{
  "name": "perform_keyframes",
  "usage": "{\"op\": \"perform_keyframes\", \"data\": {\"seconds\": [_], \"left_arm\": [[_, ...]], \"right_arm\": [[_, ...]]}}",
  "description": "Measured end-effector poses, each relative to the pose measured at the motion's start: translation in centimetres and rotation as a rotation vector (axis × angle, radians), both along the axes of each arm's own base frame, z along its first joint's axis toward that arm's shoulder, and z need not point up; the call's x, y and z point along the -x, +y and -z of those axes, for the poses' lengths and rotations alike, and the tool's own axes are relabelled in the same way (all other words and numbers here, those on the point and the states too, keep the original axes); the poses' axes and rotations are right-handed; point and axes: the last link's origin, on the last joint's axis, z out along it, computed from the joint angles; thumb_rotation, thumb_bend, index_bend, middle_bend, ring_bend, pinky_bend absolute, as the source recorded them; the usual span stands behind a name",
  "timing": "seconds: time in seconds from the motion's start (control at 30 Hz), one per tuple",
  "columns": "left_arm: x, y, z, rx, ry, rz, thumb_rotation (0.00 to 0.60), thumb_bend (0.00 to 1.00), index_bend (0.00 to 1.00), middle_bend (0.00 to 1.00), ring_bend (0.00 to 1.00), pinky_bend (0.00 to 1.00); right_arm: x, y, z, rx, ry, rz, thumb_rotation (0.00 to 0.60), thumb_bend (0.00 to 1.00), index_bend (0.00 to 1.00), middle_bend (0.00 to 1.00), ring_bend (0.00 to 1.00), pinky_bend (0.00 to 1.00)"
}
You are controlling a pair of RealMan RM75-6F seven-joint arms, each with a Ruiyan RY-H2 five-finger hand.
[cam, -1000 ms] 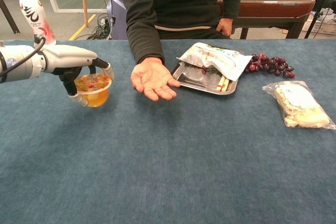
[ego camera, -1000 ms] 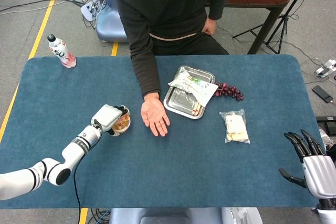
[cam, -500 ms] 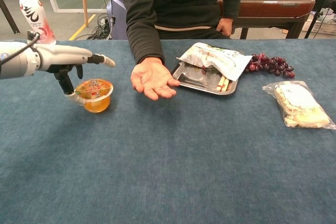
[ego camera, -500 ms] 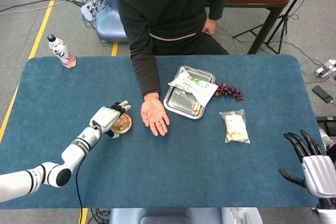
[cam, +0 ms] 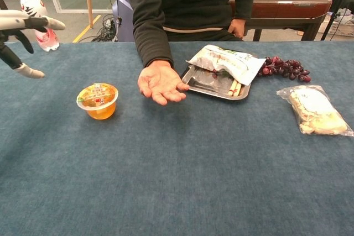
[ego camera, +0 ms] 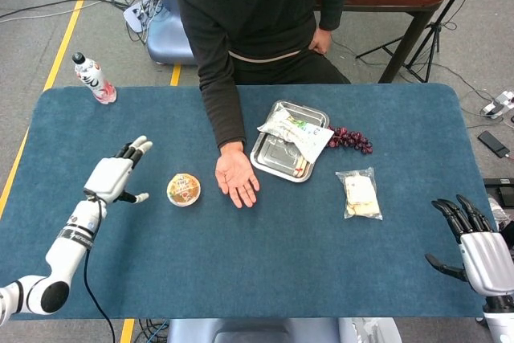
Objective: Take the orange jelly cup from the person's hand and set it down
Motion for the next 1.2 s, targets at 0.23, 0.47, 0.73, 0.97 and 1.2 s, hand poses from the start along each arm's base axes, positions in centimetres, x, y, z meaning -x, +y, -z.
{"op": "perform_keyframes", "data": {"seconds": [0.23,0.47,0.73,0.97,1.2], "left_arm": [[4.6,-4.7,-2.8,-0.175,0.021,-0.075,0.6,0.17,0.0,0.0,0.0,0.2],[7.2,-10.1,-3.7,-0.25,0.012,-0.146,0.6,0.17,0.0,0.0,0.0,0.18],[7.2,-13.7,-3.8,-0.322,0.02,-0.079,0.6,0.17,0.0,0.0,0.0,0.15],[7.4,-15.6,-3.3,-0.331,0.095,0.008,0.6,0.17,0.0,0.0,0.0,0.12],[7.8,-16.9,-2.6,-0.286,0.126,-0.003,0.6,0.17,0.0,0.0,0.0,0.11]], "right_arm": [[-0.1,-0.4,0.2,-0.012,-0.001,-0.003,0.6,0.11,0.13,0.15,0.0,0.16],[-0.4,-0.6,0.6,-0.036,-0.006,-0.011,0.6,0.11,0.13,0.15,0.0,0.16],[-0.6,-0.8,1.0,-0.053,-0.006,-0.014,0.6,0.11,0.13,0.15,0.0,0.16],[-0.8,-0.7,1.4,-0.065,0.003,-0.028,0.6,0.11,0.13,0.15,0.0,0.16],[-0.8,-0.6,1.9,-0.078,0.008,-0.023,0.6,0.11,0.13,0.15,0.0,0.16]]}}
